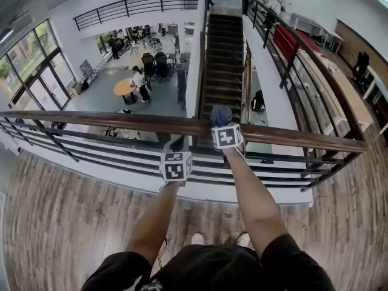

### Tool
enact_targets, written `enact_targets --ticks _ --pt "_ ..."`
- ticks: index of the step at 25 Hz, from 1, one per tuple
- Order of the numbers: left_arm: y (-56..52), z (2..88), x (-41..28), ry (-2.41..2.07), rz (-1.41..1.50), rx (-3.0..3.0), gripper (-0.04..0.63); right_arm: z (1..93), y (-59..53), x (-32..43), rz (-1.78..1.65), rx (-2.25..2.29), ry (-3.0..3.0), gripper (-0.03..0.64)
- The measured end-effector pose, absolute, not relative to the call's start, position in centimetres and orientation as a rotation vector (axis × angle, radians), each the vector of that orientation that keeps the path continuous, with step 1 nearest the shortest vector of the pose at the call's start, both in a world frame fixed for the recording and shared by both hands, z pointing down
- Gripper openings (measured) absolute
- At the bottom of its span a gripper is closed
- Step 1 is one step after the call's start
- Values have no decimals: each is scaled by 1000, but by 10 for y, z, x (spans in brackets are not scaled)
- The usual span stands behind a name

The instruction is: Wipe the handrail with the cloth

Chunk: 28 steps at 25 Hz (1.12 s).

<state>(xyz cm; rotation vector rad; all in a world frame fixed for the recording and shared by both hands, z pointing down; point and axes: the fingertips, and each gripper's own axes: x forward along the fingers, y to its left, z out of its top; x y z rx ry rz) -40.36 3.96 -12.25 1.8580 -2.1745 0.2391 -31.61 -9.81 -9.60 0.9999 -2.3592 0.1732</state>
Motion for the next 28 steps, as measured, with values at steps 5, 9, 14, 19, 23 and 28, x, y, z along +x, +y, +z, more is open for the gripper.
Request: enact_targets --ticks 5,9,14,19,23,28 --pt "18 -128 -359 -2151 273 1901 3 -95 -120 -260 182 1053 -2343 97" --pt "-4 -129 -312 -2134 288 1921 2 -96 -139 -206 188 1072 -2340 97" --pt "-30 -136 -271 -2133 255 1905 2 -100 -161 -133 142 1076 -2339 97" --pt "-56 -138 -210 -2133 278 1916 3 -99 -187 -69 215 1071 -2353 106" --pt "-80 -132 -147 -2112 286 1938 2 -96 -205 -19 224 1063 -2359 106" --pt "-105 -132 -83 -2104 384 2006 2 -97 -219 26 205 1056 -2371 104"
